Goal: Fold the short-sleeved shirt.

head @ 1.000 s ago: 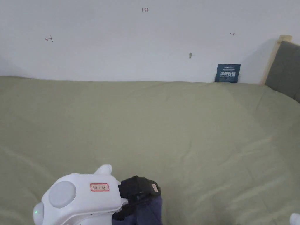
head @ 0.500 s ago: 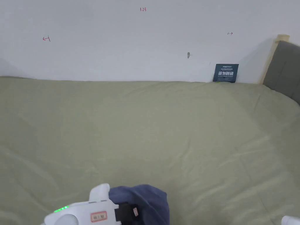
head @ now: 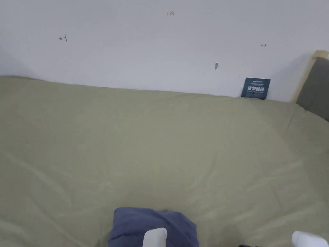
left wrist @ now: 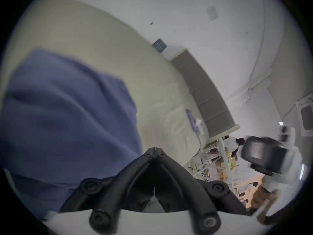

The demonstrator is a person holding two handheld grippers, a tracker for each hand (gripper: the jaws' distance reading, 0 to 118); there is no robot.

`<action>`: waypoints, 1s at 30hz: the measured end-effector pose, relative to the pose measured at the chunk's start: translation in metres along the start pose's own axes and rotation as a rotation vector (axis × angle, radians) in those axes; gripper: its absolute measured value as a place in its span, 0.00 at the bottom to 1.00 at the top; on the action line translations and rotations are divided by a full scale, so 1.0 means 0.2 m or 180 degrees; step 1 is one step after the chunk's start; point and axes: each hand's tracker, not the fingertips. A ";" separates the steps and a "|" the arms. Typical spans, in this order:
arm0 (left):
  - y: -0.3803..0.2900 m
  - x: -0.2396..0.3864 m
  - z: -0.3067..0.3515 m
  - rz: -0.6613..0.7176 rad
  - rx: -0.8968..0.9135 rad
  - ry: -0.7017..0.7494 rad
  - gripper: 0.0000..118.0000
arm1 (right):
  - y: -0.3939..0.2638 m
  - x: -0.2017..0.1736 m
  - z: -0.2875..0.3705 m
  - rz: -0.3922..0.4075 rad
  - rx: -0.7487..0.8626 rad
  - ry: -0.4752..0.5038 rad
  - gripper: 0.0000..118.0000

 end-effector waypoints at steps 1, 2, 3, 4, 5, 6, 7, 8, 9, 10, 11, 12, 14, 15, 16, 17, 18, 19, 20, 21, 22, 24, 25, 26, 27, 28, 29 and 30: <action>0.03 0.00 0.08 -0.0030 0.0096 -0.0053 0.00 | 0.02 0.00 -0.03 0.0062 0.0055 0.0114 0.02; 0.09 -0.02 0.18 -0.0010 0.0182 -0.0015 0.00 | 0.05 0.01 -0.09 0.0084 0.0101 0.0232 0.02; 0.13 -0.05 0.30 0.0011 0.0333 0.0100 0.00 | 0.08 0.02 -0.16 0.0114 0.0129 0.0395 0.02; 0.16 -0.08 0.40 0.0005 0.0483 0.0220 0.00 | 0.09 0.02 -0.23 0.0131 0.0151 0.0577 0.02; 0.19 -0.13 0.50 0.0009 0.0623 0.0403 0.00 | 0.10 0.03 -0.33 0.0075 0.0164 0.0787 0.02; 0.23 -0.18 0.59 0.0025 0.0744 0.0639 0.00 | 0.11 0.02 -0.45 0.0124 0.0035 0.1031 0.02; 0.25 -0.23 0.66 0.0058 0.0805 0.0824 0.00 | 0.11 0.04 -0.57 0.0069 -0.0075 0.1255 0.02; 0.26 -0.27 0.73 0.0125 0.0871 0.0986 0.00 | 0.09 0.04 -0.69 0.0012 -0.0209 0.1469 0.02; 0.26 -0.32 0.79 0.0227 0.0934 0.1062 0.00 | 0.09 0.05 -0.82 -0.0124 -0.0417 0.1636 0.01; 0.26 -0.35 0.81 0.0332 0.0978 0.1062 0.00 | 0.07 0.06 -0.92 -0.0282 -0.0626 0.1749 0.01; 0.25 -0.38 0.85 0.0447 0.1021 0.1040 0.00 | 0.05 0.09 -1.01 -0.0427 -0.0812 0.1780 0.01; 0.24 -0.41 0.87 0.0568 0.1044 0.0978 0.00 | 0.02 0.12 -1.09 -0.0590 -0.0991 0.1796 0.01; 0.20 -0.43 0.87 0.0681 0.1029 0.0899 0.00 | -0.02 0.20 -1.17 -0.0719 -0.1159 0.1664 0.01; 0.19 -0.45 0.86 0.0712 0.1000 0.0889 0.00 | -0.04 0.26 -1.19 -0.0777 -0.1193 0.1615 0.01; 0.18 -0.46 0.84 0.0745 0.0963 0.0865 0.00 | -0.05 0.31 -1.21 -0.0918 -0.1201 0.1580 0.01; 0.17 -0.47 0.82 0.0814 0.0909 0.0805 0.00 | -0.05 0.36 -1.21 -0.1092 -0.1178 0.1582 0.01; 0.15 -0.49 0.80 0.0882 0.0857 0.0738 0.00 | -0.06 0.41 -1.22 -0.1257 -0.1149 0.1553 0.01; 0.14 -0.50 0.78 0.0945 0.0841 0.0646 0.04 | -0.08 0.44 -1.21 -0.1347 -0.1146 0.1529 0.01; 0.14 -0.51 0.77 0.0996 0.0841 0.0557 0.25 | -0.09 0.45 -1.22 -0.1332 -0.1160 0.1567 0.01; 0.13 -0.53 0.75 0.1018 0.0825 0.0428 0.54 | -0.10 0.46 -1.22 -0.1331 -0.1177 0.1579 0.01; 0.13 -0.54 0.73 0.1051 0.0802 0.0378 0.80 | -0.10 0.46 -1.22 -0.1327 -0.1168 0.1607 0.01; 0.15 -0.56 0.64 0.1059 0.0643 0.0354 0.93 | -0.11 0.44 -1.22 -0.1291 -0.1139 0.1625 0.01; 0.15 -0.57 0.60 0.1048 0.0529 0.0326 0.93 | -0.11 0.44 -1.22 -0.1296 -0.1133 0.1634 0.01; 0.15 -0.57 0.55 0.1018 0.0439 0.0334 0.95 | -0.11 0.44 -1.22 -0.1307 -0.1127 0.1646 0.01; 0.16 -0.58 0.50 0.1017 0.0430 0.0320 0.95 | -0.11 0.44 -1.22 -0.1311 -0.1126 0.1658 0.01; 0.16 -0.59 0.44 0.1022 0.0320 0.0293 0.95 | -0.12 0.45 -1.21 -0.1313 -0.1114 0.1668 0.01; 0.17 -0.60 0.37 0.1050 0.0163 0.0315 0.94 | -0.12 0.44 -1.21 -0.1304 -0.1102 0.1676 0.01; 0.16 -0.63 0.30 0.1079 -0.0017 0.0437 0.95 | -0.12 0.44 -1.20 -0.1284 -0.1091 0.1677 0.01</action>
